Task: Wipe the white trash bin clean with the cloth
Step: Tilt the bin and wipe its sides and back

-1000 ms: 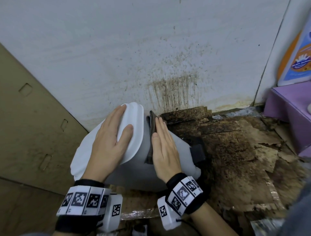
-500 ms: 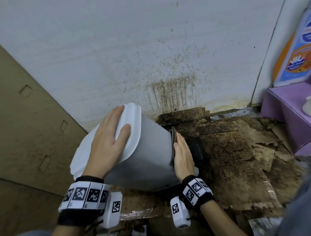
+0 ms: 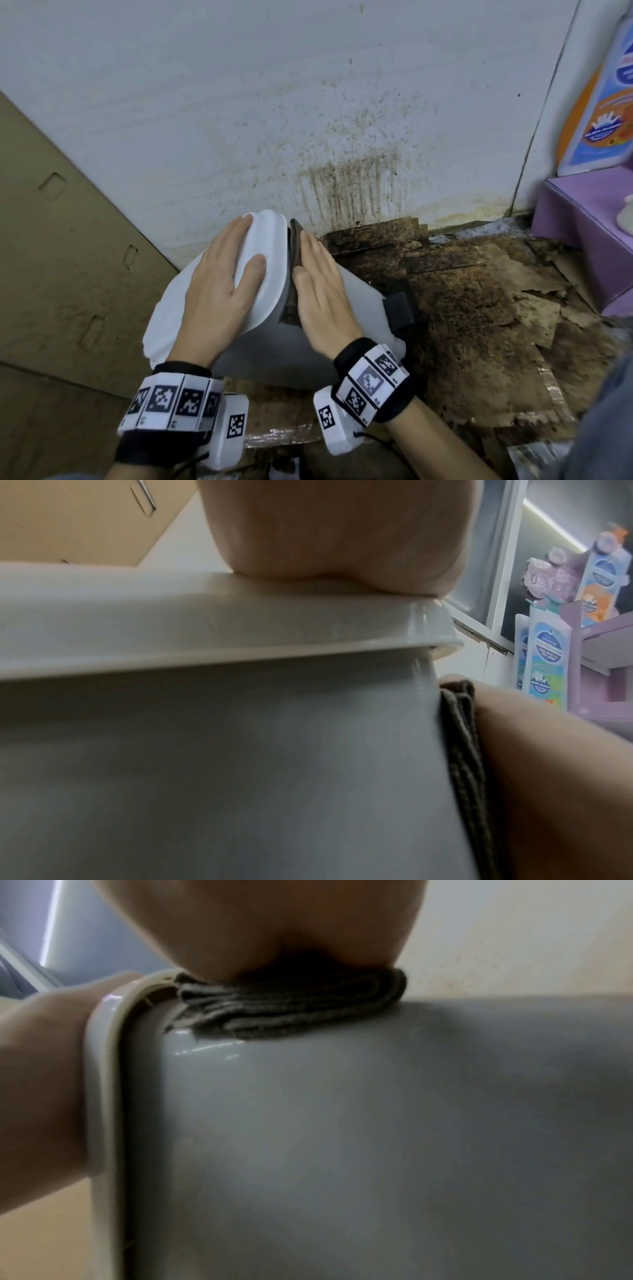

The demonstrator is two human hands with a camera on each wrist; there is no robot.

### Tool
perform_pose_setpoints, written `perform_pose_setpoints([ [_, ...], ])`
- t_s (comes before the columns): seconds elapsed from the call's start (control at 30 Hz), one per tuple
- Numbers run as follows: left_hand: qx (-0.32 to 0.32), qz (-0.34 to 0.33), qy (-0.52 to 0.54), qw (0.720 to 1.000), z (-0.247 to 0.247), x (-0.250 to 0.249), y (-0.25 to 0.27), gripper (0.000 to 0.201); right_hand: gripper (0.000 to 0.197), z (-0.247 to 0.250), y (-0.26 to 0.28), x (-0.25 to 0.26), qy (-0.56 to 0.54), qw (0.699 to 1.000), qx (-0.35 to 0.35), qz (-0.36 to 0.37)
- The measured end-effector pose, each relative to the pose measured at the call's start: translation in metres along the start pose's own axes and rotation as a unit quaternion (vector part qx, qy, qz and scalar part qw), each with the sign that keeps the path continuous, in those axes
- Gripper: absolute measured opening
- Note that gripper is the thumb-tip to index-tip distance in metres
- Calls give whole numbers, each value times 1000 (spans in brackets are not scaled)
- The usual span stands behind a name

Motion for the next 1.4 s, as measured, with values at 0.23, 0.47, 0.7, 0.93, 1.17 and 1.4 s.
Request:
perform_pose_setpoints([
  [0.23, 7, 2, -1, 1000, -2, -5, -2, 65, 64, 7, 3, -25, 64, 995, -61, 40],
  [0.47, 9, 9, 8, 1000, 0, -3, -3, 65, 62, 14, 18, -79, -30, 997, -70, -31],
  [0.7, 6, 6, 5, 1000, -1, -4, -2, 64, 60, 23, 21, -99, -55, 993, -56, -86],
  [0.93, -1, 11, -4, 1000, 0, -4, 1, 65, 64, 17, 8, -71, -47, 991, -64, -105],
  [1.17, -1, 6, -14, 1000, -3, -7, 0, 65, 64, 5, -12, -2, -59, 998, -33, -21],
  [1.4, 2, 12, -7, 1000, -1, -4, -1, 65, 59, 4, -15, -11, 3, 998, -24, 49],
])
Point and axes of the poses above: each hand's wrist, its own y-axis away from the middle knuckle, its own z-axis out of the back of the hand, x = y × z, the point moved 2 cm from there along -y, towards the middle knuckle, and after that the axes turned 11 degrees about x, right-handed, at the moved point
